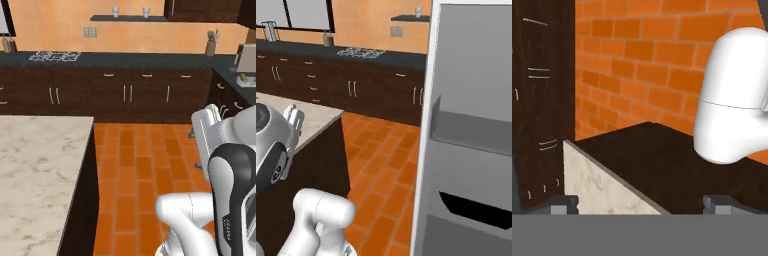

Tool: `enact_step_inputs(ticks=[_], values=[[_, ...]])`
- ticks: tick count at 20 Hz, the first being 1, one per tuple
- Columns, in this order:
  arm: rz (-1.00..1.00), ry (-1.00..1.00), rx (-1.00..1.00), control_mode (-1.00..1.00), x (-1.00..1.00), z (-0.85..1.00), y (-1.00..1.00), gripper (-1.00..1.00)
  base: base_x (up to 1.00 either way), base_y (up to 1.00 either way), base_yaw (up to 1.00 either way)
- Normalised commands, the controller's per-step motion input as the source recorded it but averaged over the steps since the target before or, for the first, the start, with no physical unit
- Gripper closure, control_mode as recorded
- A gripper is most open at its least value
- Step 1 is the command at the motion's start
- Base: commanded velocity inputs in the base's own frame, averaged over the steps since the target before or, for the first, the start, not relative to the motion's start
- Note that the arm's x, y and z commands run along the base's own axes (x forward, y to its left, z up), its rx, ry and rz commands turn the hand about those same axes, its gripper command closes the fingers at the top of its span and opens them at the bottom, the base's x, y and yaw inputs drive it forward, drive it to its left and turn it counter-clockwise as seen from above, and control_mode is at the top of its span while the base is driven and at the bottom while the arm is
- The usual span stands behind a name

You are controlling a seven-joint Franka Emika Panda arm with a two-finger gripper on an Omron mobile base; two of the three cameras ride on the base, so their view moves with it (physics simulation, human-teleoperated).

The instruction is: Take the meat container that has the steak and place it on the second highest rack of the freezer. Then take the vegetable container that has the potato and mushroom and place it on the highest rack of the freezer.

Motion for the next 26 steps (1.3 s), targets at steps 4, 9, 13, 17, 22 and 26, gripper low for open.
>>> enact_step_inputs(ticks=[4,9,13,17,22,26], values=[[0.0,0.0,0.0,1.0,0.0,0.0,0.0,-1.0,1.0,-0.35,0.0],[0.0,0.0,0.0,1.0,0.0,0.0,0.0,-1.0,1.0,-0.29,0.0],[0.0,0.0,0.0,1.0,0.0,0.0,0.0,-1.0,1.0,-0.11,-0.18],[0.0,0.0,0.0,1.0,0.0,0.0,0.0,-1.0,1.0,-0.01,-0.38],[0.0,0.0,0.0,1.0,0.0,0.0,0.0,-1.0,0.86,0.0,-0.59],[0.0,0.0,0.0,1.0,0.0,0.0,0.0,-1.0,0.72,0.0,-0.65]])
